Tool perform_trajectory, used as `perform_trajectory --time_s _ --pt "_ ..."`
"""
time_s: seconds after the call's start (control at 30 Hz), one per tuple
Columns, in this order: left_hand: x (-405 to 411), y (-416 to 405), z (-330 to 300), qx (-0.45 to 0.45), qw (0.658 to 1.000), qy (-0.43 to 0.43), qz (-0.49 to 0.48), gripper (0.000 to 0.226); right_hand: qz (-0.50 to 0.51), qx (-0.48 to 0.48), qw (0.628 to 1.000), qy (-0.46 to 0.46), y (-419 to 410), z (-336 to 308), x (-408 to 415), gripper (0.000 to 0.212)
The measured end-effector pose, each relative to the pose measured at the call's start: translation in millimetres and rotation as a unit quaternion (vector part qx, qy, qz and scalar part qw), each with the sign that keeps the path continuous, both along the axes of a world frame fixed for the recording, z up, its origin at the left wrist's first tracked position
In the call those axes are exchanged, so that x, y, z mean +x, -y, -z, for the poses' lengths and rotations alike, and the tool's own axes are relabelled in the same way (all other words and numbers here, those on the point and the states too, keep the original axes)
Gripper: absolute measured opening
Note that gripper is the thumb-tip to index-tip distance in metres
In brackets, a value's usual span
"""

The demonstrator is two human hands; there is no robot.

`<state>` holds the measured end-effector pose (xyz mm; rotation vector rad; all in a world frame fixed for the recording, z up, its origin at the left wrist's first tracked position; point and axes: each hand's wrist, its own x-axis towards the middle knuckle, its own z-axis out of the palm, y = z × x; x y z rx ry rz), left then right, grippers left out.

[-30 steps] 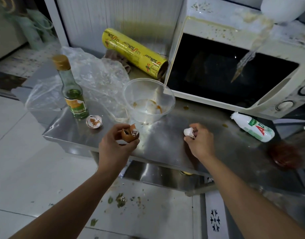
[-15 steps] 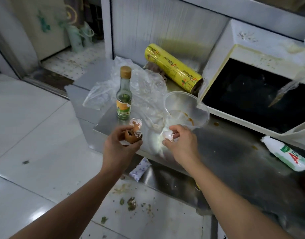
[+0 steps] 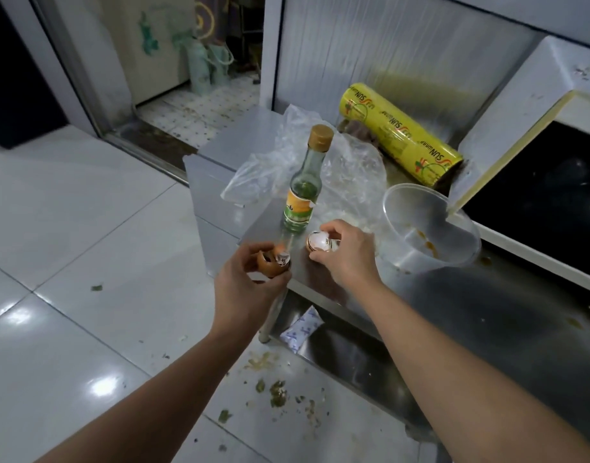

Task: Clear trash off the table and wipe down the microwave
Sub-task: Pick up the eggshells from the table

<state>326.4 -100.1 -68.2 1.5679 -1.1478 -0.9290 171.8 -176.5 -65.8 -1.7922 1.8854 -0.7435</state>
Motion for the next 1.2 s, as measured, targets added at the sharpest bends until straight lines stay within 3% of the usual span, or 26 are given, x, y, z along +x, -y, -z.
perform_trajectory --time_s 0.6,1.0,1.2 --pt "-20 9 6 0.022 0.999 0.029 -0.005 0.039 -0.034 -0.032 0.998 0.030 -4 6 -21 0.026" --pt "-50 3 -22 -0.021 0.998 0.051 0.028 0.039 -0.039 -0.036 0.996 0.065 -26 -39 -59 0.029" --pt "-66 -2 -51 -0.045 0.996 0.022 0.071 0.039 -0.013 -0.046 0.997 0.053 -50 -71 -84 0.030"
